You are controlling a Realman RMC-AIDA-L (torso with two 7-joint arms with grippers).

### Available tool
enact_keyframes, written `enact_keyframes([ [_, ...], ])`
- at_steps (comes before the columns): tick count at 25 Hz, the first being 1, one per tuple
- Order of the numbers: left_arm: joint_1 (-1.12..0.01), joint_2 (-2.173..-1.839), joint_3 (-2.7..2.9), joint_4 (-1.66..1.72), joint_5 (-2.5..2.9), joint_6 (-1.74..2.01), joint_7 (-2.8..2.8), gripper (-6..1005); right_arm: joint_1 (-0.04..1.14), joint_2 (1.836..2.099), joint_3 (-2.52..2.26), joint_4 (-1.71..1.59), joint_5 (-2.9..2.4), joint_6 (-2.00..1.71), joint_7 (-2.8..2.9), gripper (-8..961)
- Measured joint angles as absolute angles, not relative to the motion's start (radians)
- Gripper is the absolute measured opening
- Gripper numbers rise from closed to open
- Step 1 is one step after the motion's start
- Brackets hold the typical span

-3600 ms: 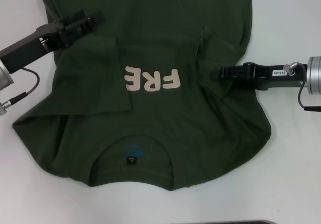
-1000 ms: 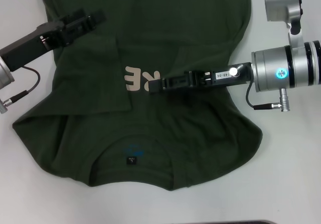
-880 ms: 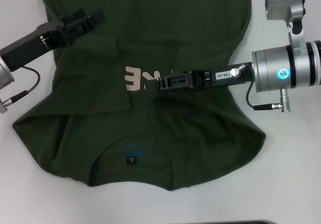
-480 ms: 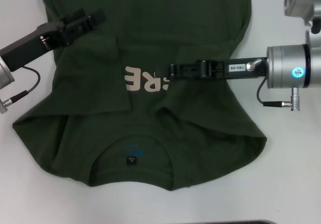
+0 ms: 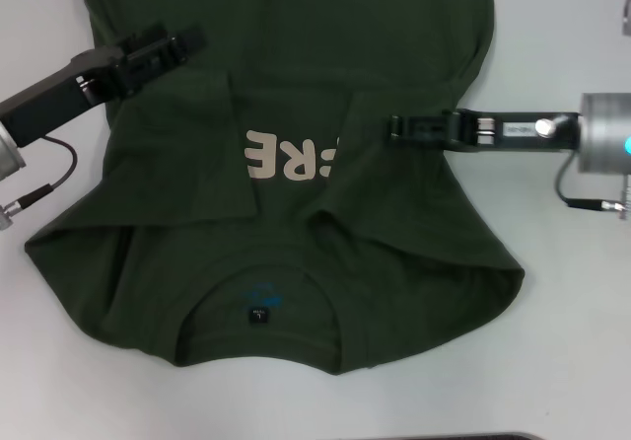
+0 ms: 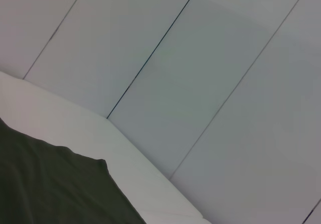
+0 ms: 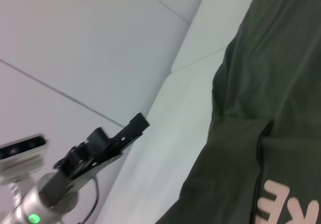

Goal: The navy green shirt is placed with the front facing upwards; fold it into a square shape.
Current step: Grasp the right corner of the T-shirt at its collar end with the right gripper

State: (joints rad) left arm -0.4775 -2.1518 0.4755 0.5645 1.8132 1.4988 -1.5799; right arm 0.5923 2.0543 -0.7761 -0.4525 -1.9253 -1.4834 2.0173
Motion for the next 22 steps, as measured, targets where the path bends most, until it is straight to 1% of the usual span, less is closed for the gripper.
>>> enact_keyframes([
  [3, -0.469, -2.151, 0.475, 0.567, 1.813, 1.526, -1.583, 874, 0.544, 2.031, -0.775, -0.484, -1.926, -1.562, 2.032, 871],
  [10, -0.448, -2.151, 0.475, 0.573, 1.813, 1.58, -1.582, 875, 0.418, 1.937, -0.767, -0.492, -1.931, -1.699, 2.103, 869],
  [14, -0.446, -2.151, 0.475, 0.571, 1.816, 1.579, -1.581, 875, 0.355, 1.893, -0.763, -0.492, -1.942, -1.742, 2.142, 867],
  [17, -0.446, -2.153, 0.477, 0.569, 1.819, 1.577, -1.581, 875, 0.329, 1.874, -0.752, -0.492, -1.977, -1.766, 2.178, 866],
  [19, -0.447, -2.154, 0.479, 0.568, 1.82, 1.576, -1.581, 875, 0.322, 1.87, -0.737, -0.493, -2.013, -1.775, 2.194, 865],
  [22, -0.449, -2.155, 0.48, 0.566, 1.82, 1.575, -1.58, 875, 0.321, 1.872, -0.715, -0.488, -2.071, -1.783, 2.207, 865],
])
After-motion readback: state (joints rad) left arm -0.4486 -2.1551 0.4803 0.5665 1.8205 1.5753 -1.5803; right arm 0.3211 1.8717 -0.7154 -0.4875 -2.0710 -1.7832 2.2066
